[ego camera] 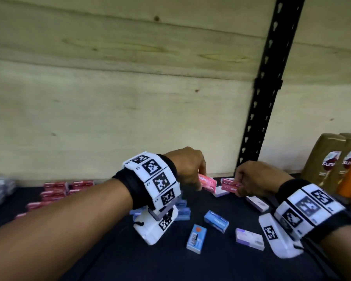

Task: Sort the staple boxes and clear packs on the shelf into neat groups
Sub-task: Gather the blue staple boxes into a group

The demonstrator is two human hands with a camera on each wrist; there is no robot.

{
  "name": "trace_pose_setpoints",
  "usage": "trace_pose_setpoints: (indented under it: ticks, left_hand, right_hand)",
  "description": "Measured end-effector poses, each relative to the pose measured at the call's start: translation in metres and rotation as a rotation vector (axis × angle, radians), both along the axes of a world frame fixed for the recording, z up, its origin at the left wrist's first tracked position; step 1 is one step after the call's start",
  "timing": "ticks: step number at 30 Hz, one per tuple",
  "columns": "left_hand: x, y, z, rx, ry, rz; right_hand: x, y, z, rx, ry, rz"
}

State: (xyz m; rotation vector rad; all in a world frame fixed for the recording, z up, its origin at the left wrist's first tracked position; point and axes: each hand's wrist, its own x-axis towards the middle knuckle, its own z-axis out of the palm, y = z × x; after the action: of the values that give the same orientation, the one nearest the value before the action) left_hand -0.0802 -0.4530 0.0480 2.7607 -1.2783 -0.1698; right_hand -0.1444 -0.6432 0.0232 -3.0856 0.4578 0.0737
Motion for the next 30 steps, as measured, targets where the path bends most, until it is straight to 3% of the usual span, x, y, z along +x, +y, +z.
trace_pose_setpoints:
  ticks: [8,16,20,25,30]
  left_hand:
    - [-0.001,0.122,0.020,-0.018,0.124,0.081]
    - [-0.021,0.238,0.021,-0.079,0.225,0.365]
    - [-0.033,0.277,0.019,-0.038,0.204,0.408]
    - [-0.044,0.308,0.001,0.136,0.161,0.460]
    - [-0.046,0.321,-0.026,0.218,0.200,0.443]
  right_hand:
    - [0.017,0.094,0.015,-0.026,0.026,0.229]
    - [0.034,0.197,0.020,-0.010,0.085,0.484]
    - [0.034,0.245,0.013,0.013,0.130,0.602]
    - [0.025,0.293,-0.009,-0.023,0.236,0.717]
    - [0.021,0.316,-0.028,-0.099,0.261,0.725]
